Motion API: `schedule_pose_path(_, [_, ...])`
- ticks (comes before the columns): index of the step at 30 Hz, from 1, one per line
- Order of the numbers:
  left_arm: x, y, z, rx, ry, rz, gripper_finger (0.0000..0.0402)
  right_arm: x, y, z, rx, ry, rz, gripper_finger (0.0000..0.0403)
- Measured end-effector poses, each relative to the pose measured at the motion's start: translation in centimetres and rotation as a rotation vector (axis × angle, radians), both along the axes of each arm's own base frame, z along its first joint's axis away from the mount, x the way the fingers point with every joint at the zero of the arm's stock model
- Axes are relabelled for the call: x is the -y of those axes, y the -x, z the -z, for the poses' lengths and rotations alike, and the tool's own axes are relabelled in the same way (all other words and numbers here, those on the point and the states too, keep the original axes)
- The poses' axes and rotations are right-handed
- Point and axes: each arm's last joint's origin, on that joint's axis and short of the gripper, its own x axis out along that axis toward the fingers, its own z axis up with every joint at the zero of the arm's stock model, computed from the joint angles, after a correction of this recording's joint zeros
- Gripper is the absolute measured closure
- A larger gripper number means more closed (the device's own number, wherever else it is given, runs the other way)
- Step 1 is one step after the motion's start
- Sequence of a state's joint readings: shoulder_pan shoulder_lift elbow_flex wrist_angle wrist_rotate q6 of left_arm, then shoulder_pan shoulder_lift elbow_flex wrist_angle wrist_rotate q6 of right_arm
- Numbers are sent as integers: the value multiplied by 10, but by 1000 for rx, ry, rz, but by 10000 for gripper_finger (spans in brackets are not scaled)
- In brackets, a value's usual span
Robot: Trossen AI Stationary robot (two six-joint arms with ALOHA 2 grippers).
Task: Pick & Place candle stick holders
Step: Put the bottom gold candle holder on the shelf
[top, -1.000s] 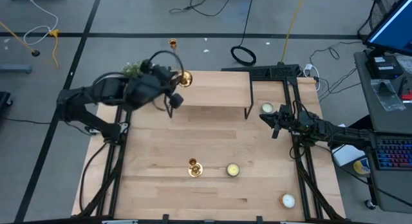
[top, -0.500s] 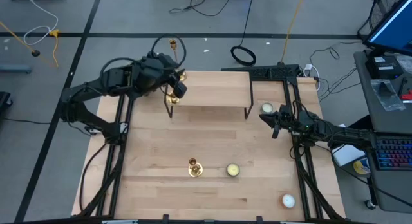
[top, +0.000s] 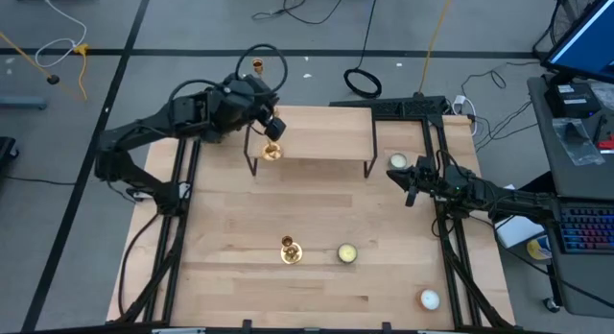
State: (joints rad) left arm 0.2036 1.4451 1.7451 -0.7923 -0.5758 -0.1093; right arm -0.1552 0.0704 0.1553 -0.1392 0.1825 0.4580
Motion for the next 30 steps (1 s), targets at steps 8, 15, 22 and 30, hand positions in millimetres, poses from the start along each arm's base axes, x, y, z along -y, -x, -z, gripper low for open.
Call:
schedule_pose_path(8, [7, 14, -17, 83, -39, 22, 397, 0, 0, 0, -6, 15, -2, 399])
schedule_pose_path(15, [23, 31, -26, 120, -24, 41, 386, 0, 0, 0, -9, 26, 0, 399])
schedule_pose_path(22, [37, 32, -26, 129, -4, 61, 396, 2, 0, -2, 8, 34, 55, 399])
schedule_pose_path(30, [47, 32, -24, 124, 11, 80, 382, 2, 0, -7, 64, 43, 76, 399])
